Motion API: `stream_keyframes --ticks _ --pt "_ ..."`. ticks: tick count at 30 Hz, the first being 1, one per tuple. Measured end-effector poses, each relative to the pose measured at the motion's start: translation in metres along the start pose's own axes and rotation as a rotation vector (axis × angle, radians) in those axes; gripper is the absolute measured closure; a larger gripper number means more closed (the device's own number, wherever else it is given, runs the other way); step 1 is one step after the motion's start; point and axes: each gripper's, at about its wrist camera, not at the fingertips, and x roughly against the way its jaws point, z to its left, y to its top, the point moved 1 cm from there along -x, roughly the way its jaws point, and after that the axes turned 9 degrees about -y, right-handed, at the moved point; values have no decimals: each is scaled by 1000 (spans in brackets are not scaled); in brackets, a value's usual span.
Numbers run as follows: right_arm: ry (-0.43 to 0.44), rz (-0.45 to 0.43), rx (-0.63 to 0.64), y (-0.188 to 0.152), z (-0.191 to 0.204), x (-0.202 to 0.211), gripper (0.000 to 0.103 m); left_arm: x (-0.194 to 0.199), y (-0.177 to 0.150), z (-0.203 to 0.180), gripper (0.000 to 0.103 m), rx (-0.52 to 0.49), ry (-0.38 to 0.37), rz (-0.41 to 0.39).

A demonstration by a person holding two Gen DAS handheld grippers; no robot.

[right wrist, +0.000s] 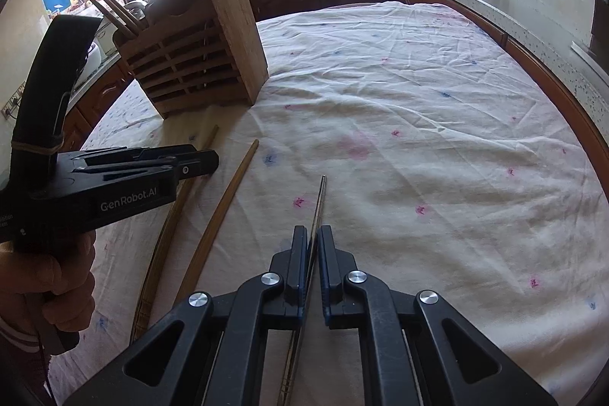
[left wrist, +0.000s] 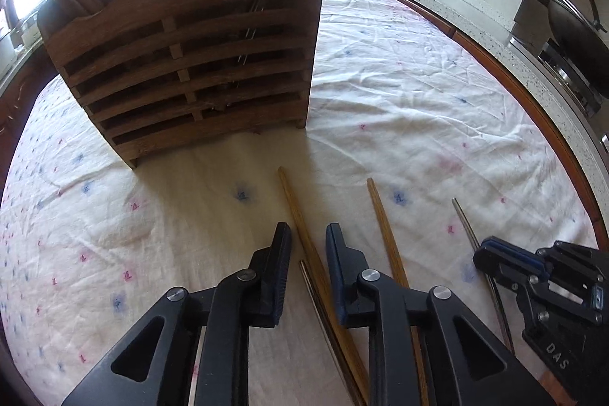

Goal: Organize utensils
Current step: 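Grasp a wooden chopstick with the left tool while the right tool holds its metal chopstick, then lift both held chopsticks and lower them into the wooden holder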

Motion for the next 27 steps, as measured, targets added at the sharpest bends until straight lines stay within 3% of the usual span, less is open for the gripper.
stream_keyframes --ticks 4,12,18,20,25,27 --pt "9 2 -9 -1 -2 0 97 10 -11 4 91 22 -37 18" --pt "19 11 -29 4 -2 -4 93 -3 -5 -3 84 13 19 31" --pt "15 -7 -13 5 1 -8 91 -4 -7 -9 84 -15 33 9" --pt "-7 -15 19 5 6 -8 91 -4 -7 -10 90 -19 34 2" --pt "-62 -32 66 4 13 -8 97 3 -11 1 96 49 -64 -10" --pt "-34 -21 45 6 10 -7 98 16 -15 4 97 58 -83 -38"
